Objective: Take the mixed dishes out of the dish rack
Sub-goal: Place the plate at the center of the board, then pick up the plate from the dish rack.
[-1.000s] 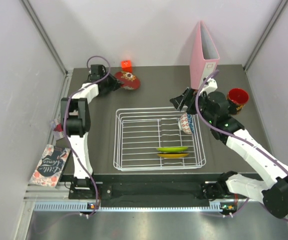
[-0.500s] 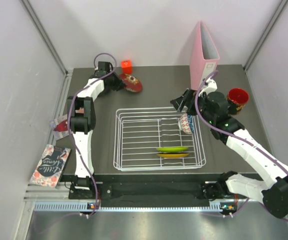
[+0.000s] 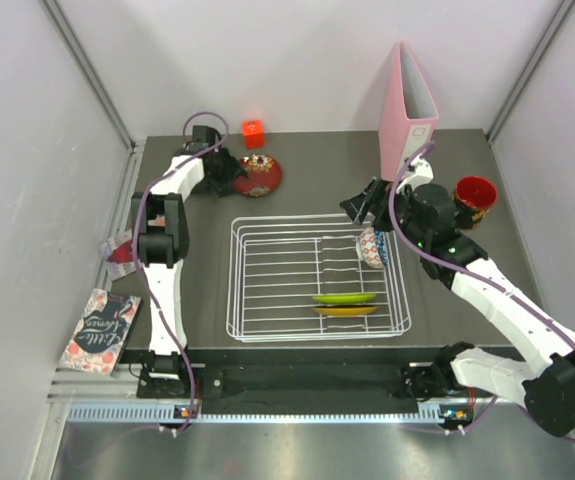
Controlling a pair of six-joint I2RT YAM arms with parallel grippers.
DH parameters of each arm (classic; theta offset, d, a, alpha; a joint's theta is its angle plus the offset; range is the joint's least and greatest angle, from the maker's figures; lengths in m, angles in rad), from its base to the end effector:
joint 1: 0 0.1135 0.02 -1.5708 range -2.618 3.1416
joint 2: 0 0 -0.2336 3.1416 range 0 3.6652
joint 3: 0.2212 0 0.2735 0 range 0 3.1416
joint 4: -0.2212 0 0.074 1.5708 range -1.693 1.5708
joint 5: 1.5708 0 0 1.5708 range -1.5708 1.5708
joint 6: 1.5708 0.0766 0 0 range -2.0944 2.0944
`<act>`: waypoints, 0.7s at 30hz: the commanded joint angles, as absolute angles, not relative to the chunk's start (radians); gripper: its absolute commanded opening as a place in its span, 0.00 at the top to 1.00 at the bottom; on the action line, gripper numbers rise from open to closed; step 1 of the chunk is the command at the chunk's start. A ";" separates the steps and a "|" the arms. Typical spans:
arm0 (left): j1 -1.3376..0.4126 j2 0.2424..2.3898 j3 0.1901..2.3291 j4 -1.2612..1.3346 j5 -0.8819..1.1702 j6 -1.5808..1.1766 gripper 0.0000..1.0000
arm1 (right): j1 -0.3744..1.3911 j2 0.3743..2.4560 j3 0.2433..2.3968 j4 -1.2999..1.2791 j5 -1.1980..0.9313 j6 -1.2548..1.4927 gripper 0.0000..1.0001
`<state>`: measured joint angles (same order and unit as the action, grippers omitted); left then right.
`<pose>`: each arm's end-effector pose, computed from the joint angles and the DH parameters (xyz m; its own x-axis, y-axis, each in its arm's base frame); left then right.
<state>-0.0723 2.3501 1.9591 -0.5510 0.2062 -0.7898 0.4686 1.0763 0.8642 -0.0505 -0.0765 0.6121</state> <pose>0.5388 -0.0548 0.1130 -0.7034 -0.6460 -0.2965 -0.4385 0.7226 -0.5343 0.2899 0.1533 0.2826 -0.4861 0.3961 -0.7790 -0.2894 0.7682 0.5711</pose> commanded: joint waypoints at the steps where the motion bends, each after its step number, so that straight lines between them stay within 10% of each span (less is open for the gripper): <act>1: -0.063 2.281 2.040 -0.639 0.186 -0.743 0.32 | 0.460 1.060 0.854 -0.025 -0.086 0.609 0.09; 18: -0.150 1.858 1.916 -0.494 0.244 -0.712 0.30 | 0.460 1.048 0.867 -0.009 -0.107 0.627 0.09; 21: -0.306 1.763 1.892 -0.469 0.250 -0.531 0.01 | 0.460 1.020 0.887 -0.034 -0.084 0.605 0.09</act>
<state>-0.1101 1.9301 1.9106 -0.5808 0.2119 -0.7033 0.4683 1.0729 0.8440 -0.0498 -0.0967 0.6285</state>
